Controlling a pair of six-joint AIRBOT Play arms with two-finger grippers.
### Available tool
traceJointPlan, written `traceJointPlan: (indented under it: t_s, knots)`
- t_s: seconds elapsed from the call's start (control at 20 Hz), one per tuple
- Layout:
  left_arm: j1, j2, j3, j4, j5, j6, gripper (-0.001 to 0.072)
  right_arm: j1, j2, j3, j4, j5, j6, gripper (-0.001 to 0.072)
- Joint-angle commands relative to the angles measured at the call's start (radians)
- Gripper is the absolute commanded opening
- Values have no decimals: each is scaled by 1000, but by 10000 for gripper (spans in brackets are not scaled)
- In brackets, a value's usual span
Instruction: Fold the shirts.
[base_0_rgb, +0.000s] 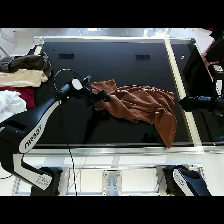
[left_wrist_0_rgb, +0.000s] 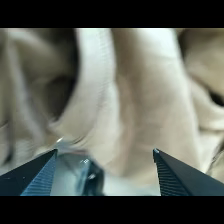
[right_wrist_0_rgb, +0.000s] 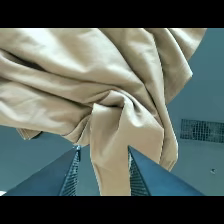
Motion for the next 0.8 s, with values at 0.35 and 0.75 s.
traceJointPlan:
  t_s: [0.35, 0.75]
  knots:
    - [-22, -38, 0, -50, 76, 0, 362, 0, 1, -1, 14, -8, 0, 345]
    - [68, 17, 0, 2, -35, 37, 622, 0, 1, -1, 18, -9, 0, 345]
